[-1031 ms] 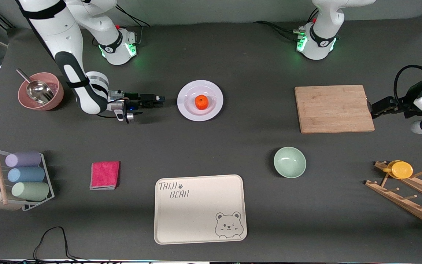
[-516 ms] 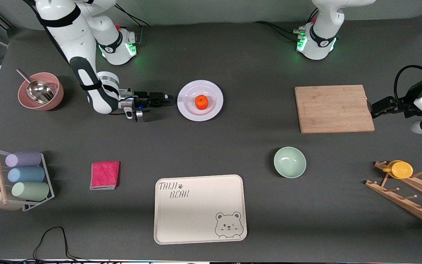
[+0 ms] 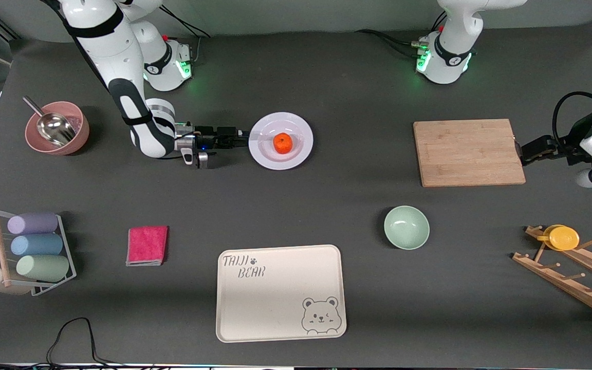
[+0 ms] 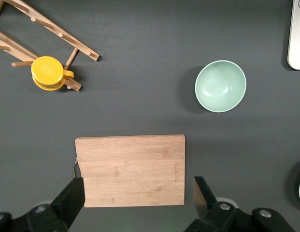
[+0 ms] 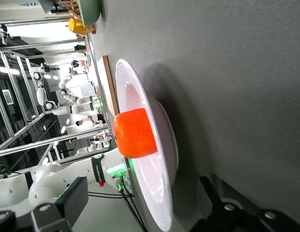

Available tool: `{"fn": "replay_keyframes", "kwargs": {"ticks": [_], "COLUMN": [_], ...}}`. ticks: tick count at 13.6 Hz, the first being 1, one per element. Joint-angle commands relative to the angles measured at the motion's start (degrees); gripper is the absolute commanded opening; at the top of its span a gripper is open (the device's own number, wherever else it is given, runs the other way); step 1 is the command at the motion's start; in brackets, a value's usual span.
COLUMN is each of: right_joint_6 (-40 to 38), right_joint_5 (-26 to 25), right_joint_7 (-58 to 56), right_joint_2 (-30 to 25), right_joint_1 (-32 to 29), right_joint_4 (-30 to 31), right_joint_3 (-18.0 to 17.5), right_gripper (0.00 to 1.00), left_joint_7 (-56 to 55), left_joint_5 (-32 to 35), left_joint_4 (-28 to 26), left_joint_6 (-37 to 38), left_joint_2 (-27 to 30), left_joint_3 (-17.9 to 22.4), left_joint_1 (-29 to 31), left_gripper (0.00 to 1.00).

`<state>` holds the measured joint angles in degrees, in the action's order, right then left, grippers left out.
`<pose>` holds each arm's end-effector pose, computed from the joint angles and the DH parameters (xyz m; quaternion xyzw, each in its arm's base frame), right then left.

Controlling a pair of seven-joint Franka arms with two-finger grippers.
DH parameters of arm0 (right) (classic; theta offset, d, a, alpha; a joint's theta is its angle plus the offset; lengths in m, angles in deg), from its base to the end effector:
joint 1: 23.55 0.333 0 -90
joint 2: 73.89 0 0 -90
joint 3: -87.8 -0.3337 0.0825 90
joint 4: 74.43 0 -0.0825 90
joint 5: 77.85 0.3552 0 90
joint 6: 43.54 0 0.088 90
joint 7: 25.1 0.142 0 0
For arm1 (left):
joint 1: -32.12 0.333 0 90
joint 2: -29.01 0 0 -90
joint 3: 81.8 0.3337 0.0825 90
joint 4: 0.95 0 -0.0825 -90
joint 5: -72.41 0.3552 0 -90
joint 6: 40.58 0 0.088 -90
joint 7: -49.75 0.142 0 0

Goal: Place orange and plate with both arms
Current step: 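Reach the right gripper toward the rim of the white plate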

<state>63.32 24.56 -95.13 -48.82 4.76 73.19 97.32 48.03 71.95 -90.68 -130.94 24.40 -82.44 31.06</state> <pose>0.3296 0.2176 0.1321 -0.8127 0.0453 0.0810 0.5752 0.5471 -0.0171 0.5666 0.9994 0.0003 -0.0348 0.0034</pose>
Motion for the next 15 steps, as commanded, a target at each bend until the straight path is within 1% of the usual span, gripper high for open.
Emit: {"fn": "replay_keyframes", "kwargs": {"ticks": [1,3,4,5,7,10,12,13,15], "right_joint_6": [0.45,0.72,0.72,0.80,1.76,2.03,2.12,2.21,2.03], "right_joint_5": [4.80,6.73,7.44,7.62,8.93,9.73,9.91,10.26,11.23], "right_joint_7": [-2.03,-2.03,-2.12,-2.12,-5.87,-7.92,-7.92,-7.92,-7.92], "right_joint_2": [1.56,1.83,1.92,2.09,2.88,4.46,4.99,5.08,5.69], "right_joint_1": [3.59,5.18,5.44,5.53,5.62,5.62,5.62,5.62,6.85], "right_joint_4": [-0.32,-0.67,-0.76,-0.85,-0.85,-1.37,-1.46,-1.46,-1.64], "right_joint_3": [0.32,0.32,0.41,0.41,0.24,-0.03,-0.03,-0.03,-0.03], "right_gripper": [1.00,1.00,0.97,0.91,0.68,0.40,0.06,0.00,0.00], "left_joint_7": [0.39,0.31,0.31,0.31,0.40,0.40,0.31,0.31,0.31], "left_joint_5": [0.63,0.63,0.63,0.63,0.63,0.63,0.63,0.63,0.63], "left_joint_4": [-0.27,-0.27,-0.27,-0.36,-0.45,-0.45,-0.45,-0.45,-0.53], "left_joint_6": [0.79,0.79,0.79,0.79,0.79,0.79,0.79,0.79,0.79], "left_joint_2": [0.48,0.48,0.48,0.48,0.48,0.48,0.48,0.48,0.48], "left_joint_3": [0.03,0.03,-0.06,0.02,0.02,0.03,0.03,0.03,0.03], "left_joint_1": [0.09,0.09,0.09,0.09,0.09,0.09,0.09,0.09,0.09], "left_gripper": [1.00,1.00,1.00,1.00,1.00,1.00,1.00,1.00,1.00]}}
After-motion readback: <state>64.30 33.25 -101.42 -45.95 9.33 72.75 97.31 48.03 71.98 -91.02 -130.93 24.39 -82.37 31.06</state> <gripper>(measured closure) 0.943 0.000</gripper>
